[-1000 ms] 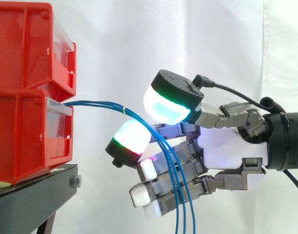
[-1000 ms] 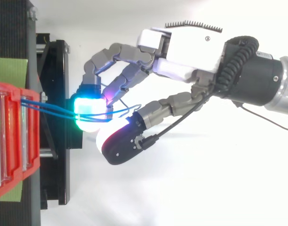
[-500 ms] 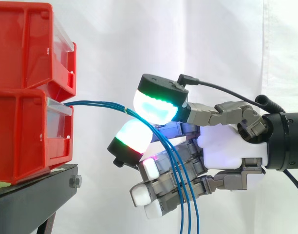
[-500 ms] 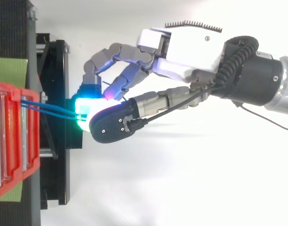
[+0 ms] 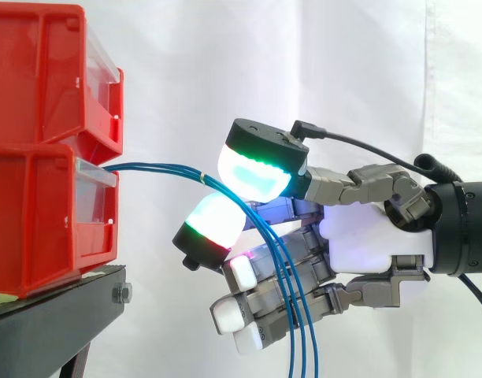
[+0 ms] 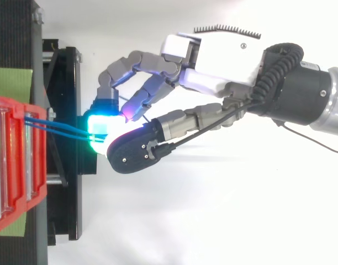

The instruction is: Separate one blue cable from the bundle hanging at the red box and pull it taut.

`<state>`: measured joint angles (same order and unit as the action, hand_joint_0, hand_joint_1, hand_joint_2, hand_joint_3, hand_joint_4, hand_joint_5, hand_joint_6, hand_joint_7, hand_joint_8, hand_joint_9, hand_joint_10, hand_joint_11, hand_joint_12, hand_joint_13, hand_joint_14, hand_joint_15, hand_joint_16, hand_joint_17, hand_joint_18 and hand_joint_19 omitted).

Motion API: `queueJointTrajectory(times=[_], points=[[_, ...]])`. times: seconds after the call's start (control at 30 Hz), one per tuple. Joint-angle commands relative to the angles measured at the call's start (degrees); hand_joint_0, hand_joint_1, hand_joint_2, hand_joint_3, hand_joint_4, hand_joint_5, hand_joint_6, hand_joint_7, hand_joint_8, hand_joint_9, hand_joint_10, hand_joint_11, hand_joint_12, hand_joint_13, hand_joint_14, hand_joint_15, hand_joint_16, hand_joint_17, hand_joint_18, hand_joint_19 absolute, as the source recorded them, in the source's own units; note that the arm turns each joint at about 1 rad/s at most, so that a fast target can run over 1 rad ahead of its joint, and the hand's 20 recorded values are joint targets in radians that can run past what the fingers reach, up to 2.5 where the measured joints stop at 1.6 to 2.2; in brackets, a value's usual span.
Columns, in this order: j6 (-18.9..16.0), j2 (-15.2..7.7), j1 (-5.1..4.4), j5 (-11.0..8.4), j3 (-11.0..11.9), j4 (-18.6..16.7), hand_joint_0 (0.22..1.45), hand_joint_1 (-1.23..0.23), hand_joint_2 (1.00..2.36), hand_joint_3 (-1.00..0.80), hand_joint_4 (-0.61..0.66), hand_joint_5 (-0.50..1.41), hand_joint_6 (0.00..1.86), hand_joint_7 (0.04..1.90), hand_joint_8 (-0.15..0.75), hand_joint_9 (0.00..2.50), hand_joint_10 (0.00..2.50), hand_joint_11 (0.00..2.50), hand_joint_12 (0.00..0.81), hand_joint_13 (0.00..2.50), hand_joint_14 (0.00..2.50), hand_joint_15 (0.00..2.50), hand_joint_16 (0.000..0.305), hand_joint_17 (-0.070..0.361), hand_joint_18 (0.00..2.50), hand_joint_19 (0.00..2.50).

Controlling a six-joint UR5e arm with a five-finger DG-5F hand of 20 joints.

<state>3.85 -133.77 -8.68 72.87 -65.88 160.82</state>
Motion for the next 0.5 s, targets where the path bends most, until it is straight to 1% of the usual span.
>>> queueJointTrajectory(times=[0.0,0.13,0.17,0.2,0.23,0.27,0.33,0.4,0.47], points=[[0.02,0.00,-0.11,-0.01,-0.04,-0.07,0.66,-0.67,1.01,-0.40,0.04,-0.20,0.93,0.99,0.290,0.99,0.02,0.83,0.314,0.89,0.02,0.48,0.037,0.083,0.65,0.52],[0.02,0.00,-0.20,-0.10,-0.04,-0.07,0.71,-0.73,1.02,-0.32,-0.03,-0.21,0.95,1.04,0.288,0.99,0.02,0.85,0.314,0.89,0.02,0.49,0.037,0.083,0.66,0.51],[0.02,0.00,-0.11,-0.18,0.05,-0.07,0.72,-0.74,1.02,-0.31,-0.05,-0.21,0.96,1.04,0.284,0.98,0.02,0.85,0.314,0.89,0.02,0.49,0.037,0.083,0.66,0.51],[0.02,0.00,-0.11,-0.18,0.05,-0.07,0.73,-0.76,1.02,-0.32,-0.06,-0.21,0.95,1.08,0.284,0.98,0.02,0.85,0.314,0.89,0.02,0.49,0.037,0.082,0.65,0.51],[0.02,0.00,-0.20,-0.27,-0.04,-0.07,0.76,-0.79,1.01,-0.34,-0.05,-0.22,0.96,1.10,0.276,0.98,0.02,0.86,0.310,0.88,0.02,0.49,0.036,0.081,0.64,0.52],[0.02,0.00,-0.20,-0.27,-0.04,0.02,0.77,-0.81,1.01,-0.37,-0.06,-0.22,0.96,1.07,0.277,0.98,0.02,0.86,0.304,0.88,0.02,0.49,0.036,0.081,0.64,0.52],[0.02,0.00,-0.29,-0.18,-0.04,-0.07,0.79,-0.82,1.01,-0.42,-0.06,-0.22,0.96,1.04,0.271,0.98,0.02,0.87,0.302,0.87,0.02,0.49,0.036,0.081,0.63,0.52],[0.02,0.00,-0.29,-0.18,0.05,-0.07,0.81,-0.84,1.00,-0.50,-0.06,-0.21,0.96,1.06,0.268,0.98,0.02,0.85,0.299,0.87,0.02,0.49,0.036,0.080,0.63,0.51],[0.02,0.00,-0.29,-0.18,-0.04,-0.07,0.80,-0.86,1.00,-0.50,-0.05,-0.21,0.95,1.08,0.262,0.99,0.02,0.86,0.296,0.88,0.02,0.49,0.036,0.080,0.64,0.49]])
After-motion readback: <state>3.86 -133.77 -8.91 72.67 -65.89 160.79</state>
